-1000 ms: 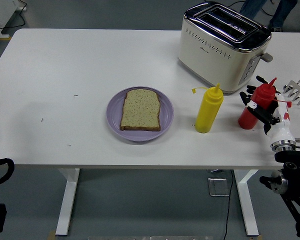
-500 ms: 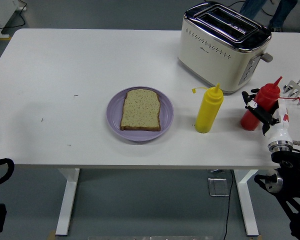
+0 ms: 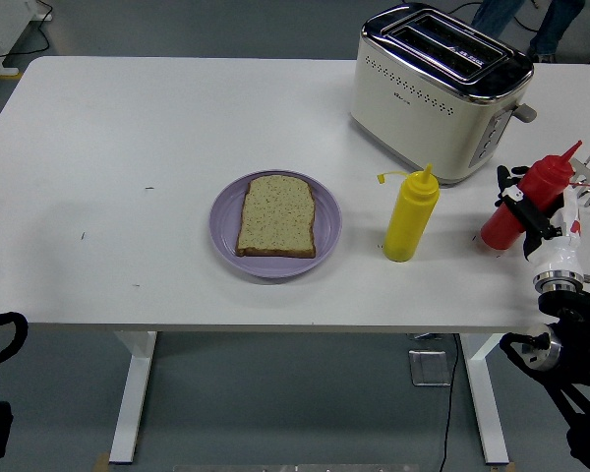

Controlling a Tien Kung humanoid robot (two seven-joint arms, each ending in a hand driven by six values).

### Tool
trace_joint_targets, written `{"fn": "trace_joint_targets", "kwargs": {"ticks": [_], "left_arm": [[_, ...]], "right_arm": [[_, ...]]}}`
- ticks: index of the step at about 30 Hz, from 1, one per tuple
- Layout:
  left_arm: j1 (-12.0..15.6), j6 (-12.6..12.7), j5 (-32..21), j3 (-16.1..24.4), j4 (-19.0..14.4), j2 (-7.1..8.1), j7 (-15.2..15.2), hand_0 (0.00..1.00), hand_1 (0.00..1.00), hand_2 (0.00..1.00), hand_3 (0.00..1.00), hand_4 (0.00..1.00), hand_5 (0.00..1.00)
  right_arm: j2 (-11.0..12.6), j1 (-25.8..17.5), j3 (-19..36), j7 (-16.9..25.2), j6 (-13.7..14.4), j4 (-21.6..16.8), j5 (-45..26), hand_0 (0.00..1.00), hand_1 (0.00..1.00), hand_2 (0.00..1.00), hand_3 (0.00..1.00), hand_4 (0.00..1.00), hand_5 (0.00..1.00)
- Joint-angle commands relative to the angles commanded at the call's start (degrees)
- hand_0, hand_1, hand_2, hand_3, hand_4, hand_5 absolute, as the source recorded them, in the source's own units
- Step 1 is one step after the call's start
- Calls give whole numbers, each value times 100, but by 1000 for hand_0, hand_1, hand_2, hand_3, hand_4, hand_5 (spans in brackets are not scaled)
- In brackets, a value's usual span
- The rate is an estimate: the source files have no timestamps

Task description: Pick up the cup,pour liquid into bread,place the cup on the desk

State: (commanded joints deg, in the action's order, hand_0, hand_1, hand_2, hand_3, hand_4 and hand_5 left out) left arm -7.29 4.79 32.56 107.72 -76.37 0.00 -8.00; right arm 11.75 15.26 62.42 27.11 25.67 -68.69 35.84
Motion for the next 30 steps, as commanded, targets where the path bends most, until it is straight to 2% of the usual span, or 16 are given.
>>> {"fn": "trace_joint_targets", "kwargs": {"ticks": [1,6,7,14,18,20,22,27,30], "left_arm": [[1,0,0,1,0,0,-1,782,729,732,682,571,998],[7,-3,-2,-3,-4,0,-2,782,729,732,682,571,998],[9,-3,-3,-2,-4,0,-3,782,729,731,682,571,998],[23,-5,-3,13,-6,0,-5,781,728,731,683,571,998],[33,-6,-3,16,-6,0,-6,781,728,731,683,571,998],[38,-5,-2,26,-7,0,-7,781,728,733,683,571,998],[38,-5,-1,32,-7,0,-8,781,728,733,683,571,998],[26,-5,-1,46,-7,0,-7,781,729,733,684,571,998],[18,-6,-1,55,-8,0,-8,781,729,733,684,571,998]], "right_arm": [[34,2,49,-5,19,-78,26,71,112,269,346,703,103],[205,69,229,-107,132,-407,395,71,112,269,346,703,103],[252,106,270,-150,158,-479,537,56,102,261,347,647,90],[601,521,442,-645,270,-885,2002,45,96,255,346,632,98],[839,983,307,-1248,240,-1085,2957,45,96,255,346,632,98],[897,1246,179,-1603,235,-1137,3478,47,95,253,346,634,105],[916,1375,85,-1790,224,-1155,3925,47,95,253,346,634,105],[944,2031,-527,-2766,-137,-1138,5154,54,98,253,347,626,109],[935,2266,-777,-3051,-307,-1093,5828,54,98,253,347,626,109]]}}
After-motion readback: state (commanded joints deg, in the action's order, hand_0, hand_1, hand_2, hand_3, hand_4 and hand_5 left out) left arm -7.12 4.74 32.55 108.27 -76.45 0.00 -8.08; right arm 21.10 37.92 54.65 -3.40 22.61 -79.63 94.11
